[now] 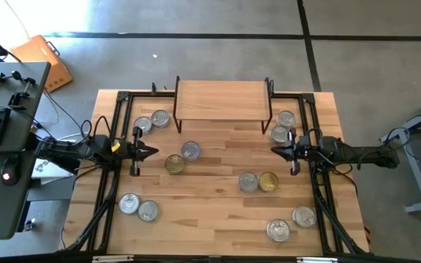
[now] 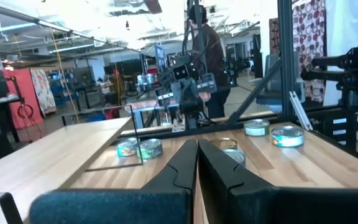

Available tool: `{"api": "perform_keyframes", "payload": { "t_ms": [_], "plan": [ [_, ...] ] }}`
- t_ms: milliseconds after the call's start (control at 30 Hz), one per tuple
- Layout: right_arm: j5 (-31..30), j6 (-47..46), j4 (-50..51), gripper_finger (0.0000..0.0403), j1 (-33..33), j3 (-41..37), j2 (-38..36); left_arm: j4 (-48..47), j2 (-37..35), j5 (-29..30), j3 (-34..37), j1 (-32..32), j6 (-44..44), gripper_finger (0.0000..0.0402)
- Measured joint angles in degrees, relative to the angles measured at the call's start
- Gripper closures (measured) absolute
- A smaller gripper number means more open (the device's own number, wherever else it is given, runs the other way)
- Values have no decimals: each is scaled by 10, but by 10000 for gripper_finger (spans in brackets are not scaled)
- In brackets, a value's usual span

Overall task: Stack canned seafood by type on shelf
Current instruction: Put the blue tuna can on the shelf

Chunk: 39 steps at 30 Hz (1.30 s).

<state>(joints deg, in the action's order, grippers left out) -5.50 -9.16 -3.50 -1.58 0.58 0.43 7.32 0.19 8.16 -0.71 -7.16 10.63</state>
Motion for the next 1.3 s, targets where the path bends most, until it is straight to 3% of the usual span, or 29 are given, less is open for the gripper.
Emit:
{"api": "perform_keyframes", "payload": {
  "t_ms": [200, 333, 567, 667, 767, 933, 1133, 1300],
  "plan": [
    [2, -3, -96, 402, -1, 0, 1, 3, 0, 0, 0, 0, 7, 394],
    [59, -27, -101, 402, -29, 0, 41, 51, 0, 3, 0, 0, 37, 394],
    [2, -13, -188, 402, -130, 1, 238, 80, 0, 3, 0, 0, 33, 394],
    [-11, 3, -212, 402, -174, 27, 323, 80, 0, 4, 0, 0, 5, 394],
    [-64, 6, -208, 401, -213, 67, 403, 82, 0, 4, 0, 0, 1, 394],
    [-131, -22, -167, 360, -263, 160, 539, 94, 0, 5, 0, 0, 1, 394],
    [-185, -75, -20, 281, -295, 287, 683, 92, 4, 26, 0, 1, -23, 394],
    [-220, -114, 19, 263, -315, 350, 809, 84, 28, 28, 0, 0, -45, 394]
  ]
}}
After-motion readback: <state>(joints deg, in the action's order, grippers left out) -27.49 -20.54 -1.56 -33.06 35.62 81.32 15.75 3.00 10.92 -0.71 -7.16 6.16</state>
